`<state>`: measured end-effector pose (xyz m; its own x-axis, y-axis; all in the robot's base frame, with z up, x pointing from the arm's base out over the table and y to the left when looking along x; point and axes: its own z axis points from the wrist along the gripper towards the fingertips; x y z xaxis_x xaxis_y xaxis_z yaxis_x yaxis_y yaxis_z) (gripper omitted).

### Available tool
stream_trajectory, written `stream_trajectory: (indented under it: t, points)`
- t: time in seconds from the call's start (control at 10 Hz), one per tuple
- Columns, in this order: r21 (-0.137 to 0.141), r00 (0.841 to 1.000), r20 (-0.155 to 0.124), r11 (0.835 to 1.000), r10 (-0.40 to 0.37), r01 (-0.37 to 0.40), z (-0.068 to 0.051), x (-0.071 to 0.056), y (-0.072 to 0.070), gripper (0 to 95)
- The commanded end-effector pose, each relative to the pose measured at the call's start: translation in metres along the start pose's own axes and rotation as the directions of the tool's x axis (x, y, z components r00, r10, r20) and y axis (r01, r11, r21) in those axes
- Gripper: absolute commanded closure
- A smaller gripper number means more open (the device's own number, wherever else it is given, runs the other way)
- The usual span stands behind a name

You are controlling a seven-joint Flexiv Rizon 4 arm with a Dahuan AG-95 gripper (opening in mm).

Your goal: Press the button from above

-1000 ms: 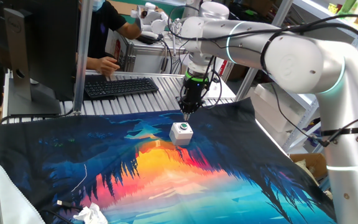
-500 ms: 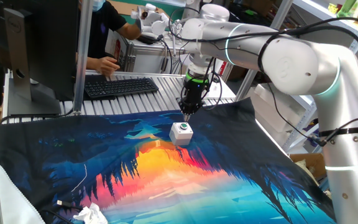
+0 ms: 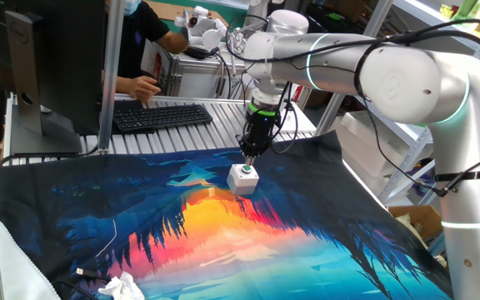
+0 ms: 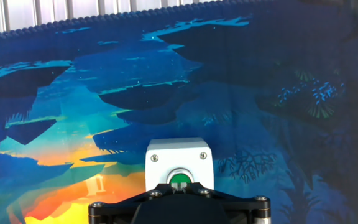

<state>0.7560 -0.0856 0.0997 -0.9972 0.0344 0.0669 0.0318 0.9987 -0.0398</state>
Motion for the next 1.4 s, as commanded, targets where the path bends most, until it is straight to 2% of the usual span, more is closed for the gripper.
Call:
stream_trajectory:
  t: [0.1,1.4]
  points:
    - [-0.002,1.0,-0.002,1.0,0.001,-0.001,0.002,-0.002,0.0,95.0]
    - [-0.009,1.0,0.003,1.0,0.004,-0.003,0.013,-0.003,-0.001,95.0]
